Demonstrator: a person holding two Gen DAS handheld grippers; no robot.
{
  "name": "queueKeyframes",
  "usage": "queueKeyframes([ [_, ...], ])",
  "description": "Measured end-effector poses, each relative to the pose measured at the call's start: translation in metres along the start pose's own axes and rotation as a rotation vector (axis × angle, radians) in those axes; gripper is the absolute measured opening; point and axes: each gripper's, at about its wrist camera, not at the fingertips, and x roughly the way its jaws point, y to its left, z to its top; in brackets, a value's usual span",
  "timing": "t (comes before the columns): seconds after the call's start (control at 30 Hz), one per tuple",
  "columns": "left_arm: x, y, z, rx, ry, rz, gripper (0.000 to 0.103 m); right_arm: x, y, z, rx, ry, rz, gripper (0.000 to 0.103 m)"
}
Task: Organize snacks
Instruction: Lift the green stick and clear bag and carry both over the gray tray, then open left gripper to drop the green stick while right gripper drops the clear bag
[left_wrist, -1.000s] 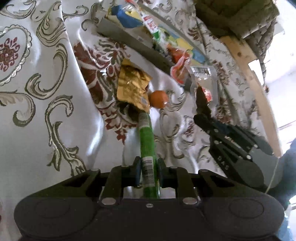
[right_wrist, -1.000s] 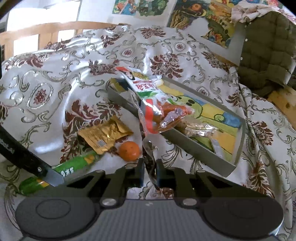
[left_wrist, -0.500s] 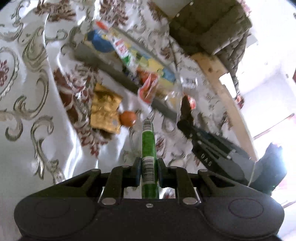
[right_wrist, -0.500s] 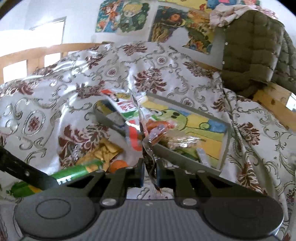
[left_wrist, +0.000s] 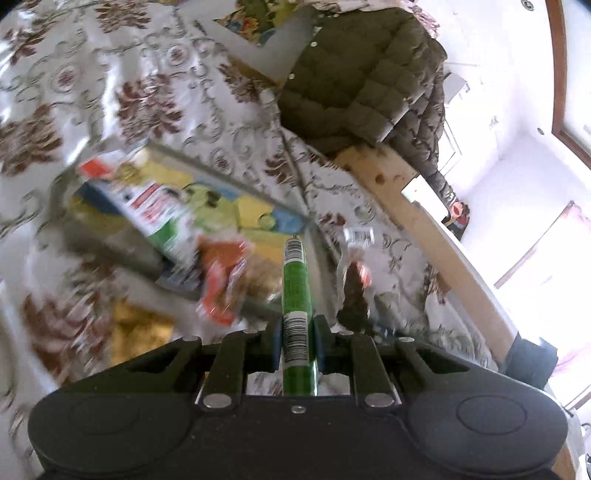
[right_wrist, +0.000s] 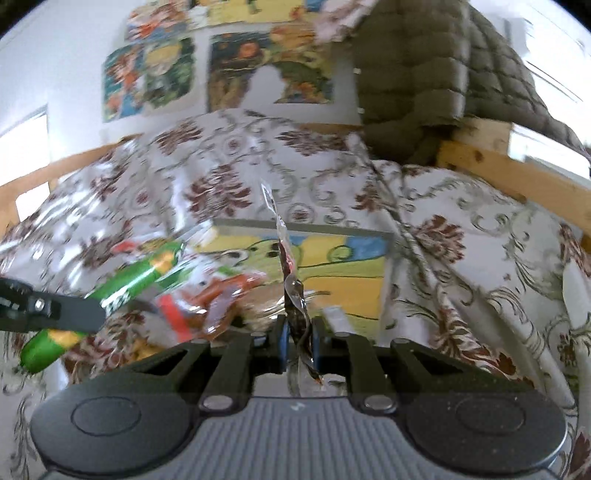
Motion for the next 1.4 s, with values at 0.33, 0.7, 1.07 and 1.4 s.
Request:
queueKeyframes([
  [0.33,0.079,-0.016,0.045,0.043,-0.014,0.004,0.018,0.028,-0.044,0.004,0.131,0.008,0.002,0.014],
  [0.7,0.151,-0.005,0.056,0.019,0.024,0.095,0.018,0.052,-0.048,0.0,0.195,-0.015,0.013,0.014],
  [1.07,0.172,0.008,0.05,0.028,0.086,0.173,0.019,0.078,-0.048,0.008,0.194,0.027,0.018,0.013],
  [1.4,0.175,0.012,0.048,0.052,0.106,0.21,0.019,0.087,-0.048,0.006,0.196,0.068,0.003,0.017],
])
